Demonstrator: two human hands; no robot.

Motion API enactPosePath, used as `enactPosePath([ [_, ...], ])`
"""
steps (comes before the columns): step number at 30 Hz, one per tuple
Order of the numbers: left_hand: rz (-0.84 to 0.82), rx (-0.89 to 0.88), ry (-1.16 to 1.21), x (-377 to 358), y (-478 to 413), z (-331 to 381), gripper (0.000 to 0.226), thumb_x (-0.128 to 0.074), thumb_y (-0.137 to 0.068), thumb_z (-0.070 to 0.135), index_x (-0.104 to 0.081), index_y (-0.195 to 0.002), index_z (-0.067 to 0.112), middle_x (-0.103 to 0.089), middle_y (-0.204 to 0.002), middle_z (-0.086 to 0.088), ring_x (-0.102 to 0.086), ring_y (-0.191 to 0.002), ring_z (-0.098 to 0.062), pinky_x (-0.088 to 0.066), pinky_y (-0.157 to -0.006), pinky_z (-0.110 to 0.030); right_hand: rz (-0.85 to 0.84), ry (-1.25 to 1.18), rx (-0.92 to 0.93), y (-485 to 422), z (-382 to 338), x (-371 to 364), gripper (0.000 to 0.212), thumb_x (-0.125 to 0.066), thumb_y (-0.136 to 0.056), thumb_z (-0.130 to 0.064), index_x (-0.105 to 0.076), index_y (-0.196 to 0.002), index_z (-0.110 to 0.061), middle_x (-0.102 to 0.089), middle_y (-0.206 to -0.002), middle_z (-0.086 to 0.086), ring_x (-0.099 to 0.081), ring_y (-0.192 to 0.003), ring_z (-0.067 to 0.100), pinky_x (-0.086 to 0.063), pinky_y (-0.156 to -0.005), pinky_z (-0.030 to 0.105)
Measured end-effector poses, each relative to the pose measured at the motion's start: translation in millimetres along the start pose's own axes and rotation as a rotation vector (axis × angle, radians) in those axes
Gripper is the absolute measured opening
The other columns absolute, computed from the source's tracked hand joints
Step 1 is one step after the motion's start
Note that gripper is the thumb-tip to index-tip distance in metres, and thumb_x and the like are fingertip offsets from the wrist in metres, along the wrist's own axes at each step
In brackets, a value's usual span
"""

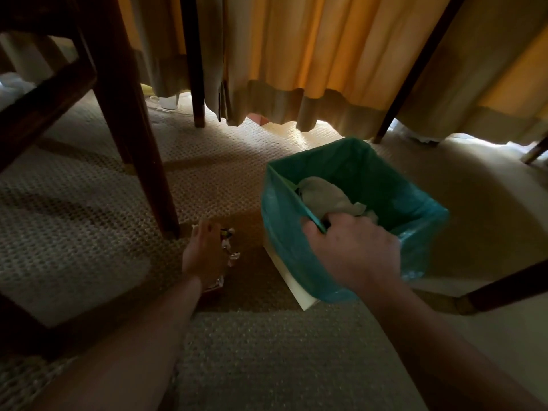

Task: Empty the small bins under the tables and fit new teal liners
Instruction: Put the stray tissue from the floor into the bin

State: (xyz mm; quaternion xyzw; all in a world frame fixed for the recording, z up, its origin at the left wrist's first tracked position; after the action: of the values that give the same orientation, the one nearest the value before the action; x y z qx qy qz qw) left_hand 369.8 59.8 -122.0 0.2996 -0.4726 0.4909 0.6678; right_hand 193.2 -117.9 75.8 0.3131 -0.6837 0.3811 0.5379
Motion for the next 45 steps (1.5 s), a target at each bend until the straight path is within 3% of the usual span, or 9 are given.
enactPosePath([
  [10,-0.123,0.186,0.123,-24,2,-24,0.042,-0.063,-0.094,0.023,-0.049,-0.131,0.012,-0.057,-0.131,-0.014,-0.055,-0.121,-0.033,-0.049,-0.087,-0.042,0.013,-0.041,-0.004,-7,3,-2,0.060,-0.035,-0.089,-0.071,-0.057,-0.066,-0.021,-0.057,-0.060,-0.005,-0.059,-0.058,0.016,-0.054,-0.067,0.033],
  [16,0.254,0.632,0.752,67,18,10,0.039,-0.063,-0.093,0.044,-0.064,-0.114,0.010,-0.069,-0.106,-0.012,-0.066,-0.097,-0.032,-0.053,-0.087,-0.042,-0.016,-0.023,-0.003,-3,2,-1,0.060,-0.033,-0.091,-0.071,-0.060,-0.070,-0.021,-0.058,-0.062,-0.004,-0.060,-0.059,0.016,-0.054,-0.066,0.032],
  [21,0.364,0.382,1.294,212,10,106,0.024,-0.052,-0.096,0.044,-0.061,-0.100,0.022,-0.062,-0.092,0.004,-0.059,-0.081,-0.011,-0.052,-0.076,-0.032,-0.202,-0.032,0.004,-4,-2,-2,0.055,-0.039,-0.090,-0.066,-0.066,-0.081,-0.019,-0.063,-0.071,-0.001,-0.062,-0.067,0.017,-0.055,-0.071,0.033],
  [27,0.064,-0.157,0.770,216,17,252,0.042,-0.052,-0.099,0.025,-0.050,-0.133,0.000,-0.059,-0.126,-0.023,-0.058,-0.116,-0.038,-0.047,-0.081,-0.012,-0.360,-0.128,0.421,14,6,12,0.050,-0.050,-0.088,-0.062,-0.064,-0.116,-0.023,-0.071,-0.105,-0.001,-0.069,-0.090,0.018,-0.056,-0.081,0.034],
  [31,-0.099,-0.249,0.252,146,6,282,0.045,-0.067,-0.089,0.039,-0.047,-0.127,0.028,-0.051,-0.132,-0.006,-0.049,-0.125,-0.033,-0.041,-0.105,-0.047,0.029,-0.207,0.734,24,49,60,0.033,-0.050,-0.092,-0.051,-0.071,-0.088,-0.025,-0.072,-0.085,-0.005,-0.066,-0.076,0.018,-0.051,-0.066,0.033],
  [35,-0.457,-0.297,-0.322,111,22,268,0.093,-0.065,-0.086,0.057,-0.014,-0.157,0.025,-0.021,-0.161,-0.007,-0.022,-0.146,-0.036,-0.017,-0.118,-0.057,0.239,-0.385,0.578,-13,103,88,0.035,-0.044,-0.097,-0.046,-0.053,-0.070,-0.026,-0.060,-0.074,-0.004,-0.055,-0.074,0.016,-0.042,-0.061,0.031],
  [40,-0.470,-0.306,-0.430,128,51,252,0.122,-0.039,-0.064,0.098,0.000,-0.160,0.034,0.020,-0.167,-0.001,0.011,-0.153,-0.035,0.003,-0.118,-0.066,-0.249,-0.383,0.529,-28,123,44,0.069,-0.033,-0.082,-0.086,-0.058,-0.117,-0.033,-0.058,-0.115,-0.008,-0.050,-0.109,0.009,-0.046,-0.091,0.032],
  [43,-0.499,-0.230,-0.394,135,70,238,0.137,-0.037,-0.049,0.105,0.014,-0.157,0.038,0.028,-0.164,-0.001,0.020,-0.151,-0.032,0.008,-0.117,-0.067,-0.212,-0.237,0.657,-10,118,30,0.089,-0.027,-0.070,-0.096,-0.058,-0.122,-0.031,-0.063,-0.113,-0.008,-0.057,-0.102,0.012,-0.047,-0.092,0.033],
  [45,-0.485,-0.194,-0.317,133,78,234,0.128,-0.038,-0.054,0.104,0.013,-0.156,0.045,0.028,-0.164,0.001,0.019,-0.152,-0.030,0.005,-0.117,-0.069,-0.079,-0.143,0.706,-6,114,22,0.068,-0.030,-0.084,-0.078,-0.062,-0.118,-0.029,-0.067,-0.109,-0.006,-0.063,-0.101,0.018,-0.045,-0.092,0.038],
])
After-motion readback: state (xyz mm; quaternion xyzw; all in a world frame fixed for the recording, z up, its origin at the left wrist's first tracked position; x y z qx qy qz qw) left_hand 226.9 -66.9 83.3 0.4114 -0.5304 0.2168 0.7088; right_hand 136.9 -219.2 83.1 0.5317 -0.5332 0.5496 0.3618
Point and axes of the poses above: each hand's wrist, its own y-axis away from the middle knuckle, its own x-axis out of the back of the hand, z = x × y, the point moved 7 cm from there along -y, towards the middle knuckle
